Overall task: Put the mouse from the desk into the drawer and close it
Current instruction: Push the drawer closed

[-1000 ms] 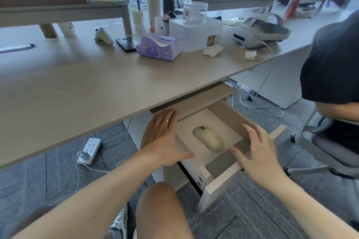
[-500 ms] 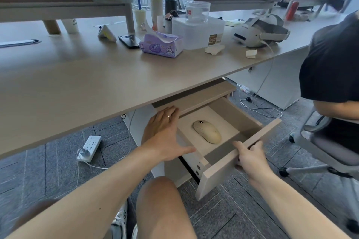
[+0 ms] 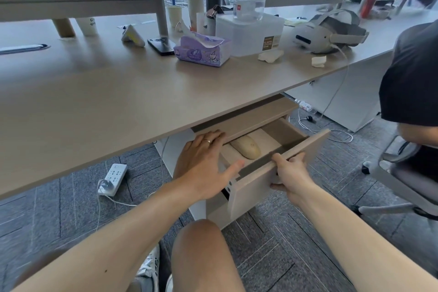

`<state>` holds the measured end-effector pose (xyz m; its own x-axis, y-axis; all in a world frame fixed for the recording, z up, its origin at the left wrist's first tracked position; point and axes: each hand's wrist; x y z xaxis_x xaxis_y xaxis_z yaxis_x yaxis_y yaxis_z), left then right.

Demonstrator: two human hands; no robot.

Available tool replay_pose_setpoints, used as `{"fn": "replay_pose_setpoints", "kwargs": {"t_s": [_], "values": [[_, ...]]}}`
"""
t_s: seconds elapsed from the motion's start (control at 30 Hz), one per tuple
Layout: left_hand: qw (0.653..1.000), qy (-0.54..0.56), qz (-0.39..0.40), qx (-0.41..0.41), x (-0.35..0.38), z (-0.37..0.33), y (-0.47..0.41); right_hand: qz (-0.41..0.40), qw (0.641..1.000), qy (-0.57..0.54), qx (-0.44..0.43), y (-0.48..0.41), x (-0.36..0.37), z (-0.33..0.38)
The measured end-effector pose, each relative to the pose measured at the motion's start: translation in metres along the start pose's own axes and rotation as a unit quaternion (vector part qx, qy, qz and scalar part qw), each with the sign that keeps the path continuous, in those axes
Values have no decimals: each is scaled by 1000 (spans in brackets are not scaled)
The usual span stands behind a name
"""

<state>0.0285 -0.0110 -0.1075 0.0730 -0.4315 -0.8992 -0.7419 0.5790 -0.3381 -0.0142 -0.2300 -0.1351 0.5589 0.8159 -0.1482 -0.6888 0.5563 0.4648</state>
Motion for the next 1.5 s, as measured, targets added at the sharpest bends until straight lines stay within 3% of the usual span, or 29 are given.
{"fn": "replay_pose_setpoints", "kwargs": {"t_s": [0.33, 0.9, 1.5], "values": [[1000, -11, -19, 12, 0, 3, 1, 22, 999, -41, -5, -17, 26, 14], [997, -2, -65, 33, 12, 18, -4, 120, 971, -201, 38, -37, 55, 22], [992, 13, -108, 55, 16, 24, -6, 122, 969, -215, 23, -34, 68, 32]]}}
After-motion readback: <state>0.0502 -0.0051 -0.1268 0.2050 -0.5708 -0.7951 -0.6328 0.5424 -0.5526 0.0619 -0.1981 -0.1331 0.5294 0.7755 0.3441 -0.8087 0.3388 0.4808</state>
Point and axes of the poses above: each hand's wrist, its own y-axis away from the middle knuckle, its own x-axis out of the palm, z = x × y, and after that the axes turned 7 degrees about x, right-handed
